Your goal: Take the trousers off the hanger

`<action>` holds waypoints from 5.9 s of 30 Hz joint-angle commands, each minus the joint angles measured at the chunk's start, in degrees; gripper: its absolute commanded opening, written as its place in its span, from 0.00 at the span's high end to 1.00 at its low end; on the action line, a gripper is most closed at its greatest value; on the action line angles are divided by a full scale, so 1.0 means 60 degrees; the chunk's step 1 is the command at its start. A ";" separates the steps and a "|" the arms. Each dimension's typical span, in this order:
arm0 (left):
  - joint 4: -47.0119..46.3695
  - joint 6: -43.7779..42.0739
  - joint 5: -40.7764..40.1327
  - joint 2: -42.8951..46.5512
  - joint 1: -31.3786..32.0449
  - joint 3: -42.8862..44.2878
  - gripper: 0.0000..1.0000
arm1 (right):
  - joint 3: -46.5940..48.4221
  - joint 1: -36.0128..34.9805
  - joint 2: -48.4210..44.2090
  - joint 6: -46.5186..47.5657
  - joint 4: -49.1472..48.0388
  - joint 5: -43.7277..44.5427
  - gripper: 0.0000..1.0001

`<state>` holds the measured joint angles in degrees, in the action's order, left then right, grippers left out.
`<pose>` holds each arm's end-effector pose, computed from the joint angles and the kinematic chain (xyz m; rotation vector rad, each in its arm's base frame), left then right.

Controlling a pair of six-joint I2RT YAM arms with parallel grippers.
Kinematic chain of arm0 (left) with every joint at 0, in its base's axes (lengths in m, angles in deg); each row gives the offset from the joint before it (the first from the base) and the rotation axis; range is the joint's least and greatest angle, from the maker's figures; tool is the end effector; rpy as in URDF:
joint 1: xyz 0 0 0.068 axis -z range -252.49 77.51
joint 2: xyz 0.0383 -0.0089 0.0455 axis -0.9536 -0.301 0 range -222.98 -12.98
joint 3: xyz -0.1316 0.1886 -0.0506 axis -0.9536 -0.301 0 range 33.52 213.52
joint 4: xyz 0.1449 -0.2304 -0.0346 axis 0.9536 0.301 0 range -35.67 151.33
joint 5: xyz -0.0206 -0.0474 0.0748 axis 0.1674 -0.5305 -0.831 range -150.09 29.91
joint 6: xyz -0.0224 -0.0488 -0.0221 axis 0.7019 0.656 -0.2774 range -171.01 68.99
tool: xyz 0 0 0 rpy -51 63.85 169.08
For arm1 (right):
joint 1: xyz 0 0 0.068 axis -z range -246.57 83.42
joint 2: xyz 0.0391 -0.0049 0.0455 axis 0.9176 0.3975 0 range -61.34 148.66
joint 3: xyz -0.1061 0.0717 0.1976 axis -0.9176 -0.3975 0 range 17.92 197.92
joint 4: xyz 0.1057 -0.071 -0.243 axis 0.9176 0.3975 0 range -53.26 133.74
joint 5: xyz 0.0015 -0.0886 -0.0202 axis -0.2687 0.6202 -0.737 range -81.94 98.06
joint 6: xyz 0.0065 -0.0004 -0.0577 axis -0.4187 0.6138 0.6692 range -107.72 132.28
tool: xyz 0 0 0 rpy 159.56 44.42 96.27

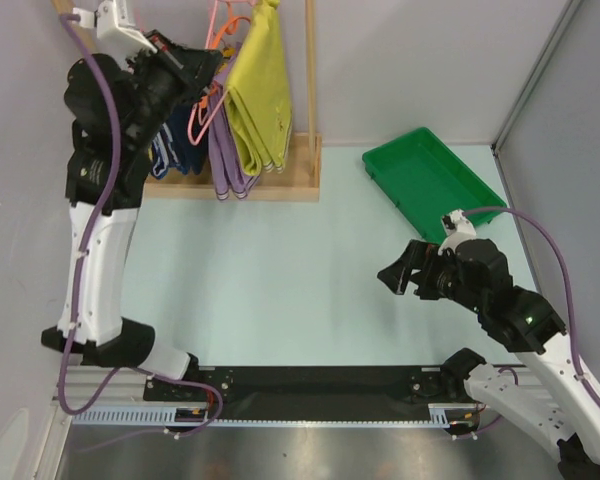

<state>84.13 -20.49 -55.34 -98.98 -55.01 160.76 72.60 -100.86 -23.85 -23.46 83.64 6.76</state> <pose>0.2589 -0.0850 0.5767 -0.0892 1.4102 -0.7552 0.1409 0.0972 0.3270 0.0134 2.1819 0.7473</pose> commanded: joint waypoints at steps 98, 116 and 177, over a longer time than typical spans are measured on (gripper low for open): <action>-0.4557 0.3482 0.7558 0.5822 0.3107 -1.0074 0.49 | 0.3076 -0.3223 0.4460 -0.2128 -0.8592 -0.2946 1.00; -0.4762 0.4229 0.6386 0.5090 0.4192 -0.9869 0.95 | 0.2651 -0.2826 0.4092 -0.2597 -0.8695 -0.4661 1.00; -0.3150 0.4815 0.3382 0.5368 0.4192 -0.6192 1.00 | 0.0058 -0.9741 0.4151 0.9312 -1.3542 0.9079 0.50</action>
<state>78.03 10.05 -37.06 -68.12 -29.77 119.58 73.08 -159.89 0.70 28.47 10.39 60.16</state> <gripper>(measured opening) 0.023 0.510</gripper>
